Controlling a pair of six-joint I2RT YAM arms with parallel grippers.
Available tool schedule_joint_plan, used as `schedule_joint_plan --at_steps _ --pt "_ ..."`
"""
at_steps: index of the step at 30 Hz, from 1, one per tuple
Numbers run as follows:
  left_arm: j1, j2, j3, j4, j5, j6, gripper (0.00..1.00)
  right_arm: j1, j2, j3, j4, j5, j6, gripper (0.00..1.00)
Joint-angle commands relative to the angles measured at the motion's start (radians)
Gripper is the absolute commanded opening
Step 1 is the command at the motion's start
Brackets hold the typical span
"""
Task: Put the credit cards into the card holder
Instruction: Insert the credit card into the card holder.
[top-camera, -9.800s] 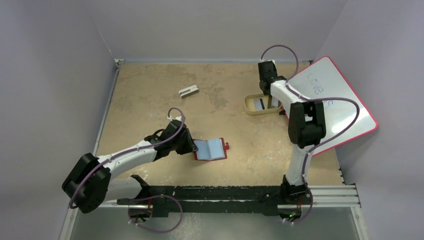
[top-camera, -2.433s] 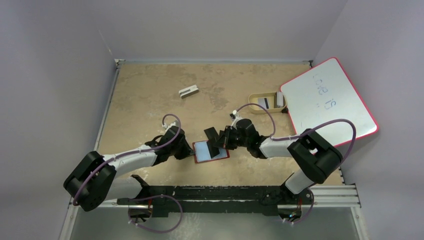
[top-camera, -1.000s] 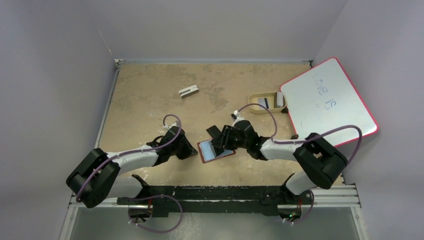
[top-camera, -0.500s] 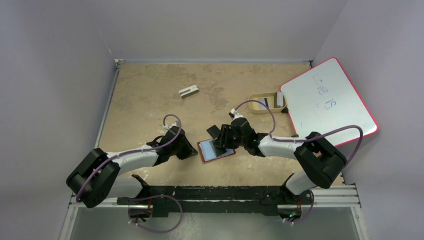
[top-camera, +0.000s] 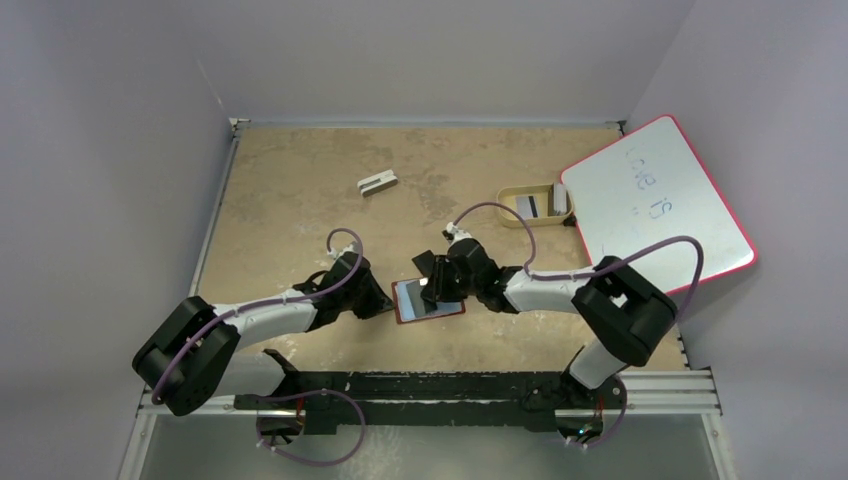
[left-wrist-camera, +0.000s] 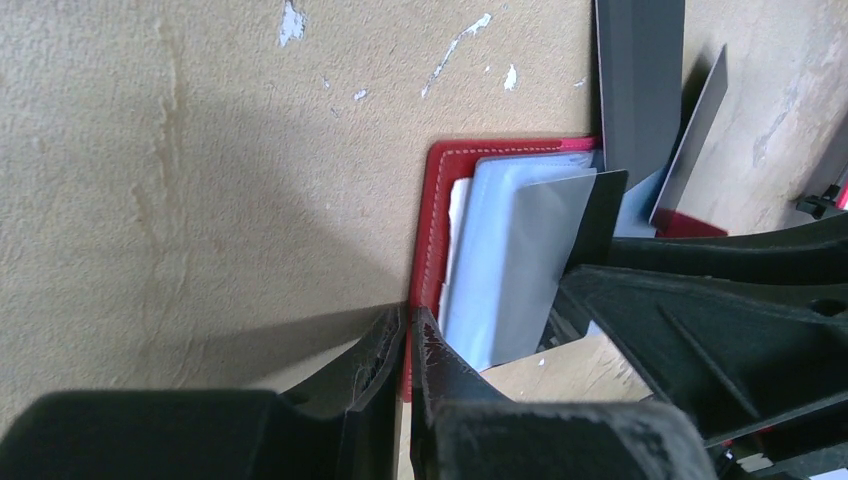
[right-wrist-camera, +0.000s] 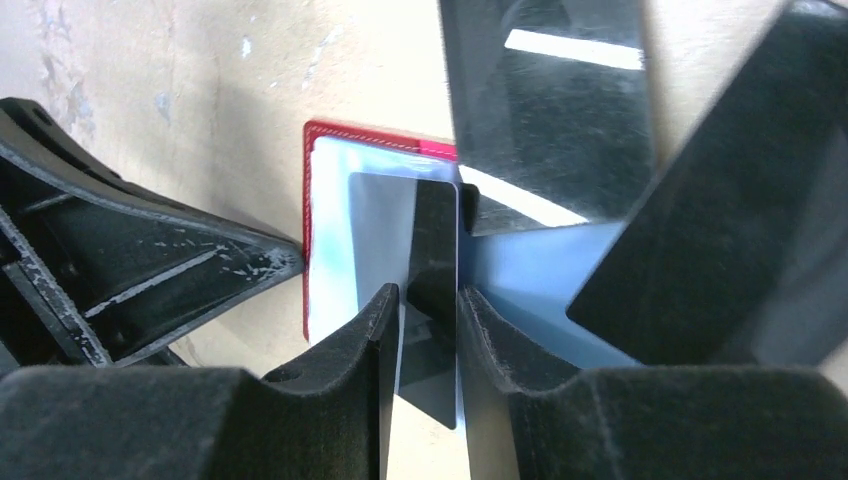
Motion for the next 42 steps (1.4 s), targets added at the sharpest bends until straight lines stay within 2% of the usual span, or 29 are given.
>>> schedule_joint_plan --at_steps 1,9,12,18,24,30,42 --pt "-0.006 0.003 0.016 -0.023 0.004 0.001 0.06 0.044 0.04 0.041 0.018 -0.016 0.014 0.31" --pt "-0.006 0.006 0.05 -0.069 -0.019 0.031 0.06 0.049 -0.023 0.082 -0.124 0.063 -0.018 0.47" --pt "-0.005 -0.004 0.052 -0.07 -0.017 0.028 0.06 0.049 -0.041 0.093 -0.155 0.099 -0.02 0.48" --pt "-0.006 -0.028 0.046 -0.072 -0.01 0.021 0.06 0.05 -0.036 0.084 -0.15 0.082 -0.027 0.37" --pt "-0.006 -0.019 0.026 -0.043 0.008 0.007 0.06 0.047 -0.056 0.005 -0.035 -0.001 0.04 0.22" --pt "-0.01 -0.02 0.018 -0.03 0.015 0.0 0.06 0.044 -0.057 -0.042 0.038 -0.001 0.071 0.01" --pt "-0.043 0.003 0.004 -0.017 0.007 -0.021 0.06 0.028 -0.138 -0.126 0.109 0.068 0.112 0.0"
